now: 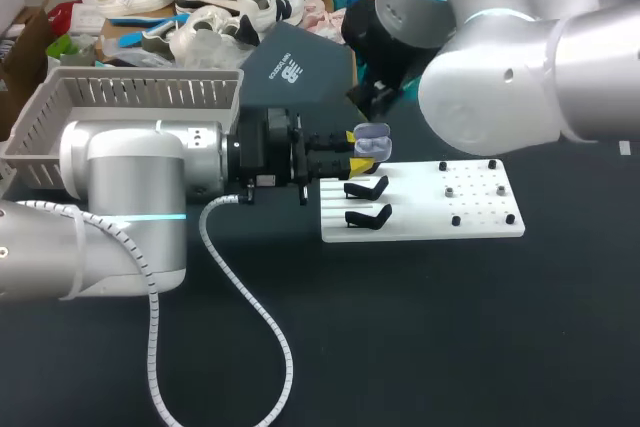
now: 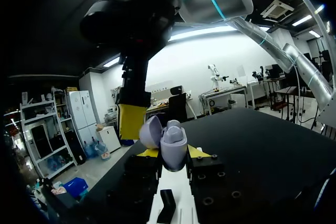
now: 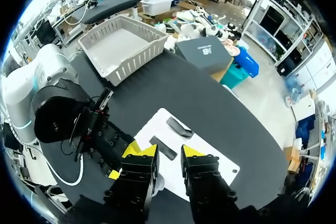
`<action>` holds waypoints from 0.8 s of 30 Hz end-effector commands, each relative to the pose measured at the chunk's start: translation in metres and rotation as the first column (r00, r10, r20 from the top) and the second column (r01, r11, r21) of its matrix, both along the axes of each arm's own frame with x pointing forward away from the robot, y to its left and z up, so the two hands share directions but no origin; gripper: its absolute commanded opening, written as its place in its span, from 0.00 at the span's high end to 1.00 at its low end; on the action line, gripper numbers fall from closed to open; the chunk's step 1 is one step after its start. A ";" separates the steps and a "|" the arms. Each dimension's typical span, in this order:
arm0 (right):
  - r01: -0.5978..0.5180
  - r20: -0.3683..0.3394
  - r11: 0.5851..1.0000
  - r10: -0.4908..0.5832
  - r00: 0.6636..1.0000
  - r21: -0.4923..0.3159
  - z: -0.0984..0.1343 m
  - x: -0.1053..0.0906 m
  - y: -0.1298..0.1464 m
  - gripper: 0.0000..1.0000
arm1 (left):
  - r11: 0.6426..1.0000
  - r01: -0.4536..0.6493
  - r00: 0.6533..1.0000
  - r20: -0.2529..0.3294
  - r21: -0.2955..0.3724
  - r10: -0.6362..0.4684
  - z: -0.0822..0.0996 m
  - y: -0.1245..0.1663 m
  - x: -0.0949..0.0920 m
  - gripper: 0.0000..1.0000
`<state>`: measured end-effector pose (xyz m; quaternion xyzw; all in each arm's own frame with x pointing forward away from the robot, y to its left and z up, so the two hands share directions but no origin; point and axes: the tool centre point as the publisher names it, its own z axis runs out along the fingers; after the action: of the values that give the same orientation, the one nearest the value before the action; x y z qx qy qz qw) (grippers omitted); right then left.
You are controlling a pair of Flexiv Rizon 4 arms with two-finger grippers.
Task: Pick up each earbud case from the left stands, insert the matching earbuds, close the lid, and place the case in the box.
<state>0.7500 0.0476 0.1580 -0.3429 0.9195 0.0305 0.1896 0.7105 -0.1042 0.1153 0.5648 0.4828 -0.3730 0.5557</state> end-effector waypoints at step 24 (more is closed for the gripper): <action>0.116 0.058 0.992 -0.120 0.991 0.055 0.013 -0.036 -0.027 0.75 | 0.999 -0.044 0.999 0.012 -0.013 0.045 0.006 0.012 0.011 1.00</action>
<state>0.7251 0.0314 0.1692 -0.2913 0.9336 0.0300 0.2066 0.7202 -0.0977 0.1176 0.5596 0.4876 -0.3659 0.5614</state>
